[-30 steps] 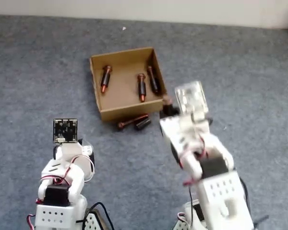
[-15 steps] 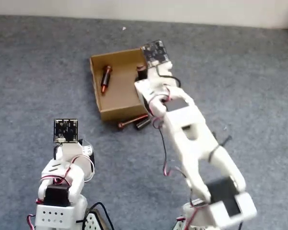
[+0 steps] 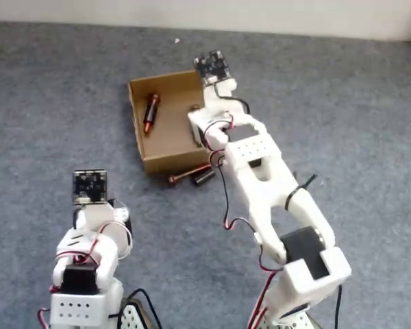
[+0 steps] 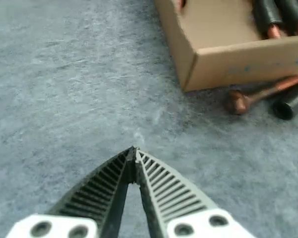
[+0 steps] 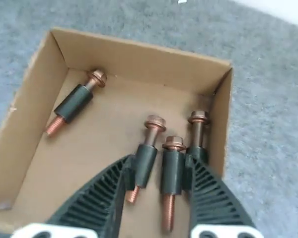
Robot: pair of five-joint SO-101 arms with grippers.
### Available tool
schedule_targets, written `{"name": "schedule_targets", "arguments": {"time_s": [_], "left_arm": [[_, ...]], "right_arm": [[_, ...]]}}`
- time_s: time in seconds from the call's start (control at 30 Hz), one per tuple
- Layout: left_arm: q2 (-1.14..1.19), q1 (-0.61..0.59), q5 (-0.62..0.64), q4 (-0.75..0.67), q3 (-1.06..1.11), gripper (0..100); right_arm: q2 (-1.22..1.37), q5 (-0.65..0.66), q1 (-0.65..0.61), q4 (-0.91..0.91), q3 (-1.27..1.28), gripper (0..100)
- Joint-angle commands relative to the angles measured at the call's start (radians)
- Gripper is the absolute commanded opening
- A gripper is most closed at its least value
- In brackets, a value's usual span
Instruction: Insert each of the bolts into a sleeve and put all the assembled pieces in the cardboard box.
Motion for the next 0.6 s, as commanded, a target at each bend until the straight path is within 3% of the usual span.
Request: {"name": "schedule_targets", "arguments": {"time_s": [0.0, 0.17, 0.33, 0.57], "left_arm": [[-0.007, -0.117, -0.014, 0.006, -0.081, 1], [-0.007, -0.232, -0.014, 0.006, -0.116, 1], [-0.007, -0.275, -0.014, 0.0, -0.119, 1], [-0.007, -0.292, -0.014, 0.0, -0.119, 1]], "right_arm": [[-0.171, -0.005, -0.013, 0.15, -0.079, 13.8], [-0.298, 0.005, -0.051, 0.395, -0.079, 13.8], [-0.32, 0.161, -0.15, 0.613, -0.079, 13.8], [-0.292, 0.235, -0.183, 0.699, -0.053, 13.8]]}}
